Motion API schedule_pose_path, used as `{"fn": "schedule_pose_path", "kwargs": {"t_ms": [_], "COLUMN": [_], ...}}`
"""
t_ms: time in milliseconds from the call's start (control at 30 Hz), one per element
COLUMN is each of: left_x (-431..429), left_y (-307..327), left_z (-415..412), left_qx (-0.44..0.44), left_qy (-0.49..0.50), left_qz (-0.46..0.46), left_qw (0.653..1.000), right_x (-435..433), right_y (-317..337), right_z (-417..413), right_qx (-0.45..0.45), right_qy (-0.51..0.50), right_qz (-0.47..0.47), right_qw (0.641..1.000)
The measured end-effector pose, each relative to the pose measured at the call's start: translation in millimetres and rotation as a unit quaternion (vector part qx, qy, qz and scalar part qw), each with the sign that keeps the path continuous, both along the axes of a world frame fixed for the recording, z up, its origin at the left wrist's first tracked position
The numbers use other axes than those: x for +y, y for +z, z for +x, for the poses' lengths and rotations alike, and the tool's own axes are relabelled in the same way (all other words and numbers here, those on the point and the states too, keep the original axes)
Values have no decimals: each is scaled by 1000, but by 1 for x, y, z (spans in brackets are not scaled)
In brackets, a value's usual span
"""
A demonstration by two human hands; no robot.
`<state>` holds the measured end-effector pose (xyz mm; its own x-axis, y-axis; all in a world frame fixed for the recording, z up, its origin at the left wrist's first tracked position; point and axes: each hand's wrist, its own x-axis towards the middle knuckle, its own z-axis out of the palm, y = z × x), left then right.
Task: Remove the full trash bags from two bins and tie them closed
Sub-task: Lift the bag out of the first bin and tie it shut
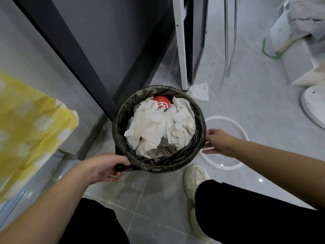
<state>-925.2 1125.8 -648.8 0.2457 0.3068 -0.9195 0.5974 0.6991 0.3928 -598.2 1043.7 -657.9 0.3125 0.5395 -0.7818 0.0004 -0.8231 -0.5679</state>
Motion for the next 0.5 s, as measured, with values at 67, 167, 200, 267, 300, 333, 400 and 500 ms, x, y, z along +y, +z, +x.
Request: {"fn": "schedule_pose_path", "kwargs": {"t_ms": [67,167,200,267,300,333,400,500], "left_x": [-3,-3,-2,-1,-1,-1,-3,-4], "left_y": [-2,-2,-2,-2,-2,-2,0,5], "left_z": [2,10,14,19,21,22,23,22], "left_qx": [9,25,31,39,39,37,23,-32], "left_qy": [-15,8,15,32,40,49,79,116], "left_qz": [15,39,47,57,58,57,46,17], "left_qw": [1000,999,998,997,997,996,996,993], "right_x": [-4,-1,2,8,10,10,10,10], "right_y": [-3,-2,0,6,8,10,10,8], "right_z": [1,-4,-6,-9,-9,-9,-9,-12], "right_qx": [5,-7,-4,11,15,17,28,60], "right_qy": [-3,-18,-27,-42,-45,-47,-67,-113], "right_qz": [-8,-16,-26,-53,-66,-72,-67,-46], "right_qw": [1000,1000,999,998,997,996,995,991]}}
